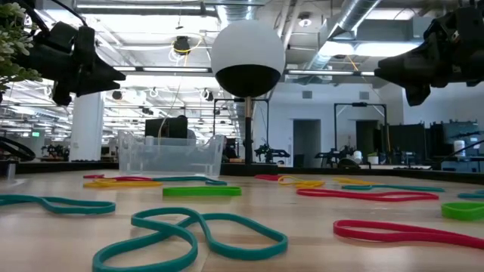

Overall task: Pick and place items into bin
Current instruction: Put the yellow rubber band into the transparent bin

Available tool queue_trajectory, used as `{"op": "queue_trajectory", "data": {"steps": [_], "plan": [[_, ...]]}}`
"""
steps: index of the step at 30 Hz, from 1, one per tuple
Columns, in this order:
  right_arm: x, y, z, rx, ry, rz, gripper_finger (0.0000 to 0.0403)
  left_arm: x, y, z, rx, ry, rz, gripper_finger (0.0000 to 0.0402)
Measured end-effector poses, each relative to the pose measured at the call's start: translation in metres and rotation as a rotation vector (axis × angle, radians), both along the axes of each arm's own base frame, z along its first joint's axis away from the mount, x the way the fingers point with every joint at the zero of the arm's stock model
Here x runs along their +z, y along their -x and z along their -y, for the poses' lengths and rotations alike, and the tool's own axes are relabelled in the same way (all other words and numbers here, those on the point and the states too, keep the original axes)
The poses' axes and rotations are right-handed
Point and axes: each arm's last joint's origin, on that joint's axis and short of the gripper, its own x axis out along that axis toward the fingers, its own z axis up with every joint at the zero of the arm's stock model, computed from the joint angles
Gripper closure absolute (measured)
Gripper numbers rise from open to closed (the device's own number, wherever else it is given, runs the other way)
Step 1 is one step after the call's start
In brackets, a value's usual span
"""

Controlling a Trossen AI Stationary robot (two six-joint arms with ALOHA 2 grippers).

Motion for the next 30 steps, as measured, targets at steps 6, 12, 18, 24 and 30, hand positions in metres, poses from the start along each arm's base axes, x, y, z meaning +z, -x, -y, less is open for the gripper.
{"op": "queue_trajectory", "data": {"steps": [6, 12, 18, 24, 30], "plan": [[0.0, 0.0, 0.0, -0.004, 0.148, -0.031, 0.029, 0.0, 0.0, 0.0, 0.0, -0.017, -0.018, 0.0264], [0.0, 0.0, 0.0, -0.004, 0.15, -0.031, 0.029, 0.0, 0.0, 0.0, 0.001, -0.017, -0.02, 0.0264], [0.005, 0.0, 0.0, -0.016, 0.143, 0.022, 0.029, 0.0, 0.0, 0.0, 0.001, -0.017, -0.02, 0.0264], [0.008, 0.001, 0.001, -0.054, 0.151, 0.042, 0.029, 0.0, 0.0, 0.0, 0.002, -0.017, -0.021, 0.0264], [0.013, 0.001, 0.001, -0.051, 0.182, 0.089, 0.029, 0.0, 0.0, 0.0, 0.019, -0.017, -0.022, 0.0264]]}}
